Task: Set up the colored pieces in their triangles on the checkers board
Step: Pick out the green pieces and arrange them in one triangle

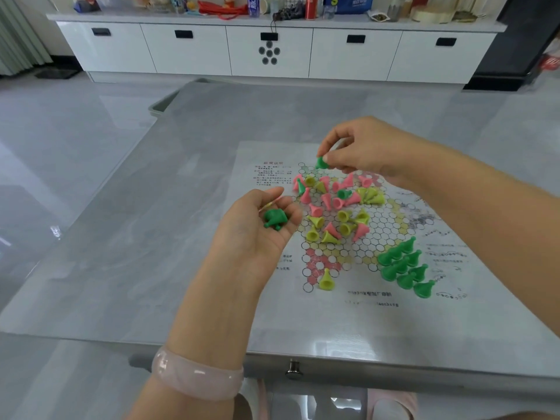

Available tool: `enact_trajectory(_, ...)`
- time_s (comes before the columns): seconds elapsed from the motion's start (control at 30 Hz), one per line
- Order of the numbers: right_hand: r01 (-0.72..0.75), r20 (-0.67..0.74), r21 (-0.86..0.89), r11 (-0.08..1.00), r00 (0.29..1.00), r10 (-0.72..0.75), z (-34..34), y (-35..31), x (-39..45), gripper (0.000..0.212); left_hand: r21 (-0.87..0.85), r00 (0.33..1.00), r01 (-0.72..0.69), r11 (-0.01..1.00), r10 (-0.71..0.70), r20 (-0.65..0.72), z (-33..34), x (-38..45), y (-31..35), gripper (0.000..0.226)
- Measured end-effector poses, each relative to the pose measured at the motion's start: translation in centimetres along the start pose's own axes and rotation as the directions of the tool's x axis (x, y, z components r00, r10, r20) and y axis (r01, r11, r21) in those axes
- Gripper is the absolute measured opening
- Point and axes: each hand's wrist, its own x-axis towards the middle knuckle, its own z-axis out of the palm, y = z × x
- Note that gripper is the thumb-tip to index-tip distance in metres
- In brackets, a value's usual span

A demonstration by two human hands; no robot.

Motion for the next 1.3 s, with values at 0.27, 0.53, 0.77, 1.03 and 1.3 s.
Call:
enact_trajectory(0.27,0.204,0.134,0.057,0.977,0.968,-0.21,1.4,-0.4,-6.8,0.009,-0.022,0.962,0.201,0.979,-0.193,0.192,1.5,-0.5,-2.3,0.022)
enact_trajectory(0.53,0.206,-0.088,0.259,0.944,0.978,-0.189,0.5,3.2,-9.3,0.02,0.423,0.988,-0.012,0.906,-0.054,0.145,2.0,-0.6,-3.5,0.018)
enact_trajectory(0.77,0.202,-0.045,0.158,0.967,0.979,-0.197,1.1,4.5,-9.2,0.011,0.668,0.973,-0.201,0.716,0.065,0.223,2.4,-0.5,-4.6,0.013)
enact_trajectory(1.03,0.223,-0.177,0.338,0.914,0.969,-0.171,0.7,5.2,-9.6,0.011,0.632,0.978,-0.168,0.757,0.048,0.203,3.0,-0.5,-5.4,0.026)
enact_trajectory(1.3,0.26,-0.175,0.356,0.898,0.962,-0.209,0.7,5.4,-9.9,0.011,0.601,0.986,-0.099,0.793,-0.005,0.169,3.0,-0.6,-5.6,0.022)
